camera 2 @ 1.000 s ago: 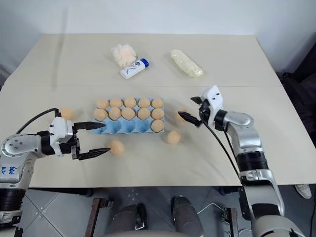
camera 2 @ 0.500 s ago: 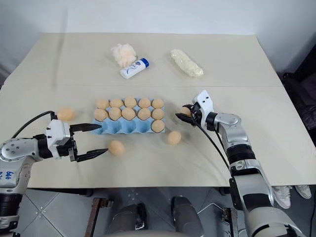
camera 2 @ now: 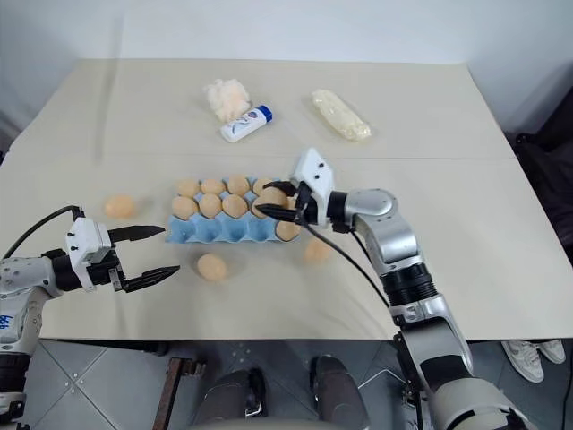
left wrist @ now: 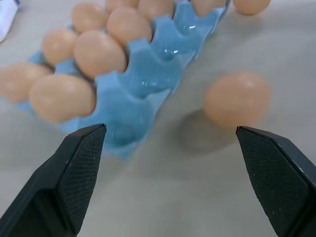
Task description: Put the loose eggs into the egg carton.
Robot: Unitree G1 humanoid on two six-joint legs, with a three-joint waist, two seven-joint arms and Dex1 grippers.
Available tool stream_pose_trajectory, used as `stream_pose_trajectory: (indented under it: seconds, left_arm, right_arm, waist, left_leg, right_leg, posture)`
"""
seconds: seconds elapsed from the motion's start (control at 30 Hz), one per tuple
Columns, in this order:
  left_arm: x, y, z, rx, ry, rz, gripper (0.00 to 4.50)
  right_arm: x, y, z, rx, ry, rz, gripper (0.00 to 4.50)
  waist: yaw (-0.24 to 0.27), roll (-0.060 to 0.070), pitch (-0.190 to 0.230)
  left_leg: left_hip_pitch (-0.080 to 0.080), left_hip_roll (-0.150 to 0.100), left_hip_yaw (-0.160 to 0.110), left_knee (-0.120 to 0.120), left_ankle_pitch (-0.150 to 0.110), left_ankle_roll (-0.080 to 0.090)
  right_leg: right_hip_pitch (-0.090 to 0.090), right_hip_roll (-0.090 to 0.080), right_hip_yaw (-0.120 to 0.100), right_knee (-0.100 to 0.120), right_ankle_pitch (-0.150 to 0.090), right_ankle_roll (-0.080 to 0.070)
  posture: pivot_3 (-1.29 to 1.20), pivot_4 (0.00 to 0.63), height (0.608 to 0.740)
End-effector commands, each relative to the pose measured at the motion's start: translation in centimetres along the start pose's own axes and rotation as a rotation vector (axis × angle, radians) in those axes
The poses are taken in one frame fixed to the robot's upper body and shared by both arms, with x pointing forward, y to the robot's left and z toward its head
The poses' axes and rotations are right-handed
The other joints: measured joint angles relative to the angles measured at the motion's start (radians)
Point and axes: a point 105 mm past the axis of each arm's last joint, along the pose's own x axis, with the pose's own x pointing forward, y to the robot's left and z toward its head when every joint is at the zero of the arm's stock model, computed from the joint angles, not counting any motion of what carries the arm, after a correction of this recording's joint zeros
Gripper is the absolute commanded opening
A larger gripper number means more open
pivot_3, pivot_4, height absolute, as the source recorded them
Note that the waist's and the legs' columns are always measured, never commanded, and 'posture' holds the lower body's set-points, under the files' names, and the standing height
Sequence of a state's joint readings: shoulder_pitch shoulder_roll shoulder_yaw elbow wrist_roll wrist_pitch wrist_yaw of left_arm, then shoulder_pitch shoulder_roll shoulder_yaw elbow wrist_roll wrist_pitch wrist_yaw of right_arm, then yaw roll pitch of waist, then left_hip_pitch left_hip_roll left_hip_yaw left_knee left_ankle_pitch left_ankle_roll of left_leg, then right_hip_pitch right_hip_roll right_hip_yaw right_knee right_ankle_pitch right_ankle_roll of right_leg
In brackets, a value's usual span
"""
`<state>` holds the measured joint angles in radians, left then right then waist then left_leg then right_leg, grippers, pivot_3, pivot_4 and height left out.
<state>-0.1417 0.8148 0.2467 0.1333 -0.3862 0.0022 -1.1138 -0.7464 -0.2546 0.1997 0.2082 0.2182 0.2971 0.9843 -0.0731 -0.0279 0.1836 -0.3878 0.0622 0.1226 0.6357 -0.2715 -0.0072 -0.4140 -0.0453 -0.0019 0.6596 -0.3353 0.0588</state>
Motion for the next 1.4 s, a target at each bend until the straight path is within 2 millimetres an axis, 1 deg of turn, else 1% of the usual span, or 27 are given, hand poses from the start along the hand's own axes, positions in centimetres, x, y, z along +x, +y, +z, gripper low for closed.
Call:
stream_pose_trajectory:
  seconds: [0.03, 0.1, 0.17, 0.2, 0.27, 0.37, 0.47, 0.53, 0.57, 0.63, 0.7, 0.73, 0.83, 0.93, 1.0, 1.1, 1.2, 1.27, 1.3, 1.37, 1.4]
  left_arm:
    - [-0.4, 0.3, 0.8, 0.042, -0.005, 0.023, 4.50]
    - [-0.3, 0.2, 0.9, 0.047, -0.006, 0.021, 4.50]
    - [-0.2, 0.1, 1.1, 0.049, -0.011, 0.021, 4.50]
    - [-0.2, 0.0, 1.1, 0.048, -0.013, 0.022, 4.50]
    - [-0.1, 0.0, 1.2, 0.046, -0.014, 0.021, 4.50]
    - [0.1, 0.0, 1.2, 0.044, -0.018, 0.015, 4.50]
    - [0.9, -0.3, 1.6, 0.049, -0.035, -0.013, 4.50]
    - [1.9, -0.6, 2.2, 0.068, -0.059, -0.046, 4.50]
    - [2.3, -0.7, 2.5, 0.077, -0.068, -0.058, 4.50]
    - [3.1, -1.0, 2.8, 0.092, -0.077, -0.086, 4.50]
    - [3.8, -1.3, 2.9, 0.106, -0.077, -0.113, 4.50]
    - [4.2, -1.5, 2.9, 0.107, -0.075, -0.131, 4.50]
    - [5.2, -2.1, 2.8, 0.102, -0.067, -0.179, 4.50]
    - [5.7, -2.4, 2.8, 0.088, -0.067, -0.205, 4.50]
    - [5.8, -2.5, 2.8, 0.078, -0.070, -0.216, 4.50]
    - [5.8, -2.2, 3.0, 0.075, -0.074, -0.217, 4.50]
    - [5.7, -1.7, 3.3, 0.082, -0.086, -0.187, 4.50]
    - [5.5, -1.4, 3.4, 0.091, -0.089, -0.169, 4.50]
    - [5.4, -1.3, 3.3, 0.092, -0.089, -0.160, 4.50]
    - [5.1, -1.3, 3.2, 0.090, -0.085, -0.151, 4.50]
    - [5.0, -1.3, 3.2, 0.090, -0.084, -0.146, 4.50]
  right_arm:
    - [0.6, 0.4, -0.1, -0.020, -0.006, -0.005, 1.97]
    - [0.9, 0.4, -0.2, -0.011, -0.014, -0.012, 1.97]
    - [0.9, 0.2, -0.3, -0.001, -0.021, -0.023, 2.53]
    - [0.9, 0.1, -0.2, 0.007, -0.029, -0.033, 2.71]
    - [0.7, 0.6, 0.5, 0.035, -0.066, -0.003, 3.43]
    - [-0.2, 0.4, 1.2, 0.027, -0.088, -0.014, 4.47]
    - [-2.8, -0.5, 1.5, 0.005, -0.098, -0.068, 4.49]
    - [-6.6, -1.4, 1.1, -0.020, -0.091, -0.155, 4.49]
    - [-8.3, -1.5, 0.7, -0.031, -0.078, -0.182, 4.49]
    - [-11.0, -1.2, -0.4, -0.056, -0.025, -0.218, 4.49]
    - [-13.4, -0.6, -0.8, -0.086, -0.067, -0.241, 4.49]
    - [-14.5, -0.4, -1.5, -0.085, -0.041, -0.259, 4.49]
    - [-16.8, 0.1, -3.3, -0.019, 0.004, -0.294, 4.49]
    - [-18.6, 0.6, -5.0, -0.016, 0.059, -0.316, 4.49]
    - [-18.9, 0.9, -5.6, -0.014, 0.073, -0.309, 4.49]
    - [-18.5, 1.2, -5.9, -0.013, 0.070, -0.276, 4.49]
    - [-16.9, 1.9, -5.7, 0.007, 0.057, -0.183, 4.49]
    - [-15.6, 1.7, -5.5, 0.006, 0.053, -0.162, 4.49]
    - [-14.8, 1.5, -5.6, 0.028, 0.065, -0.152, 4.49]
    - [-13.7, 0.9, -6.8, 0.087, 0.157, -0.155, 4.49]
    - [-13.2, 0.9, -6.9, 0.094, 0.167, -0.141, 4.49]
  waist:
    - [0.003, 0.000, 0.000]
    - [0.002, 0.000, 0.000]
    - [0.001, 0.000, 0.000]
    - [0.000, 0.000, 0.000]
    - [-0.005, 0.000, 0.000]
    - [-0.009, 0.000, 0.000]
    - [-0.007, 0.000, 0.000]
    - [0.001, 0.000, 0.000]
    - [0.015, 0.000, 0.000]
    - [0.028, 0.000, 0.000]
    - [0.032, 0.000, 0.000]
    - [0.033, 0.000, 0.000]
    - [0.023, 0.000, 0.000]
    - [0.016, 0.000, 0.000]
    - [0.016, 0.000, 0.000]
    - [0.016, 0.000, 0.000]
    - [0.016, 0.000, 0.000]
    - [0.014, 0.000, 0.000]
    - [0.014, 0.000, 0.000]
    - [0.015, 0.000, 0.000]
    - [0.016, 0.000, 0.000]
  left_leg:
    - [0.000, 0.000, 0.000, 0.000, 0.000, 0.001]
    - [0.000, -0.001, 0.000, 0.000, 0.000, 0.001]
    - [0.000, 0.000, 0.000, 0.000, 0.000, 0.000]
    - [0.000, 0.000, 0.000, -0.001, 0.000, 0.000]
    - [0.000, 0.000, -0.001, -0.001, 0.000, 0.000]
    - [0.000, 0.000, -0.001, -0.002, 0.000, 0.000]
    - [0.000, 0.000, -0.001, -0.002, 0.000, 0.000]
    - [0.000, 0.000, -0.001, -0.001, 0.000, 0.000]
    - [0.000, -0.001, -0.002, -0.001, 0.000, 0.000]
    - [-0.001, -0.001, -0.002, -0.002, 0.000, 0.001]
    - [-0.001, -0.001, -0.001, -0.002, -0.001, 0.001]
    - [-0.001, 0.000, -0.001, -0.002, -0.001, 0.001]
    - [0.001, 0.000, 0.001, -0.002, -0.001, 0.001]
    - [0.003, 0.000, 0.002, 0.000, 0.000, 0.000]
    - [0.004, 0.000, 0.003, 0.000, 0.000, 0.001]
    - [0.004, 0.000, 0.004, 0.001, 0.002, 0.001]
    - [0.005, 0.000, 0.004, 0.002, 0.002, 0.001]
    - [0.005, 0.000, 0.004, 0.002, 0.002, 0.001]
    - [0.005, 0.000, 0.004, 0.002, 0.002, 0.001]
    - [0.005, 0.001, 0.004, 0.002, 0.002, 0.000]
    - [0.005, 0.001, 0.004, 0.002, 0.002, 0.000]
  right_leg:
    - [0.000, -0.001, 0.000, 0.000, 0.000, 0.000]
    - [0.000, -0.001, 0.000, 0.000, 0.000, 0.000]
    - [0.000, -0.001, -0.001, 0.000, 0.000, 0.000]
    - [0.000, -0.001, -0.001, 0.000, 0.000, 0.000]
    - [0.000, -0.001, -0.001, 0.000, 0.000, 0.000]
    - [0.000, -0.001, -0.001, 0.000, 0.000, 0.000]
    - [0.000, 0.000, -0.002, 0.000, 0.000, 0.000]
    - [0.000, -0.001, -0.002, -0.001, 0.000, 0.000]
    - [0.001, -0.001, -0.002, -0.001, 0.000, 0.000]
    - [0.001, -0.001, -0.003, -0.003, 0.000, 0.000]
    - [0.001, 0.000, -0.003, -0.004, 0.000, 0.000]
    - [0.002, 0.000, -0.003, -0.004, 0.000, 0.000]
    - [0.002, 0.003, 0.000, -0.003, 0.000, 0.000]
    - [0.002, 0.004, 0.002, -0.001, 0.000, 0.000]
    - [0.002, 0.004, 0.003, -0.001, 0.000, 0.000]
    - [0.003, 0.004, 0.004, 0.001, 0.000, 0.000]
    - [0.003, 0.004, 0.004, 0.001, 0.001, 0.000]
    - [0.003, 0.004, 0.005, 0.001, 0.001, 0.000]
    - [0.003, 0.004, 0.005, 0.002, 0.001, 0.000]
    - [0.003, 0.004, 0.005, 0.002, 0.001, 0.000]
    - [0.003, 0.004, 0.005, 0.002, 0.001, 0.000]
  posture:
    - [0.00, 0.150, 0.740]
    - [0.00, 0.150, 0.740]
    - [0.00, 0.150, 0.740]
    - [0.00, 0.150, 0.740]
    - [0.00, 0.150, 0.740]
    - [0.00, 0.150, 0.740]
    - [0.00, 0.150, 0.740]
    - [0.00, 0.150, 0.740]
    - [0.00, 0.150, 0.740]
    - [0.00, 0.150, 0.740]
    - [0.00, 0.150, 0.740]
    - [0.00, 0.150, 0.740]
    - [0.00, 0.150, 0.740]
    - [0.00, 0.150, 0.740]
    - [0.00, 0.150, 0.740]
    - [0.00, 0.150, 0.740]
    - [0.00, 0.150, 0.740]
    - [0.00, 0.150, 0.740]
    - [0.00, 0.150, 0.740]
    - [0.00, 0.150, 0.740]
    - [0.00, 0.150, 0.740]
